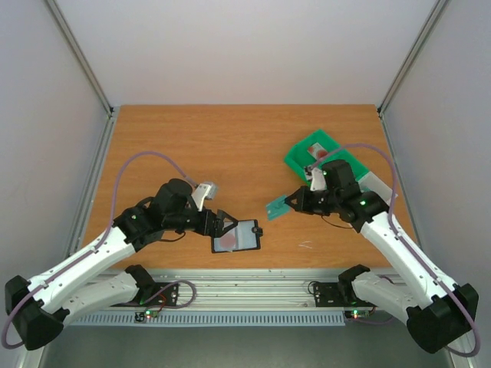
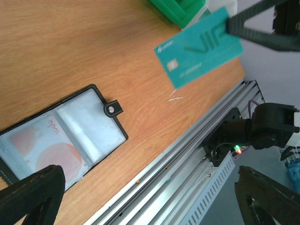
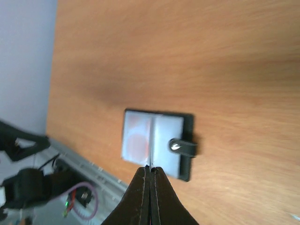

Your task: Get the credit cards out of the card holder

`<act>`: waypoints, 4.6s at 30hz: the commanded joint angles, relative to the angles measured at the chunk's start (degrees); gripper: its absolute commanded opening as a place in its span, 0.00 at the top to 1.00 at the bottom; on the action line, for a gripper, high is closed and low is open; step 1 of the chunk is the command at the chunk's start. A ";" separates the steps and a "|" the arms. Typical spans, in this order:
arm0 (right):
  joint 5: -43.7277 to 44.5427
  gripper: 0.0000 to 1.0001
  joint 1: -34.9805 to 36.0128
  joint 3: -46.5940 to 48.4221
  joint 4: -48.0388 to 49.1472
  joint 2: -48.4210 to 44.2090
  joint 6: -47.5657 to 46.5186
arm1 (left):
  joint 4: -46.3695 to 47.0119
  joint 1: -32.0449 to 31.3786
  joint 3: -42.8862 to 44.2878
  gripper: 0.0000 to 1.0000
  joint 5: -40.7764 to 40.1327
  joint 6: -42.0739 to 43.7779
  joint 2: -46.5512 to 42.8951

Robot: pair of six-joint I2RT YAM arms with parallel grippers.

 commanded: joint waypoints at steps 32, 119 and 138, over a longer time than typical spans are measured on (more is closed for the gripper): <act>24.10 0.99 -47.98 2.98 5.20 12.21 -2.61 | -3.76 -0.05 0.58 0.01 5.94 5.20 0.37; 28.92 0.69 -47.80 14.37 -4.41 26.38 -6.18 | -9.59 0.05 1.50 0.01 -5.19 4.91 -0.59; 8.98 0.67 -29.35 6.58 -5.46 14.50 1.82 | 8.59 0.25 -10.25 0.13 -4.98 -5.92 7.80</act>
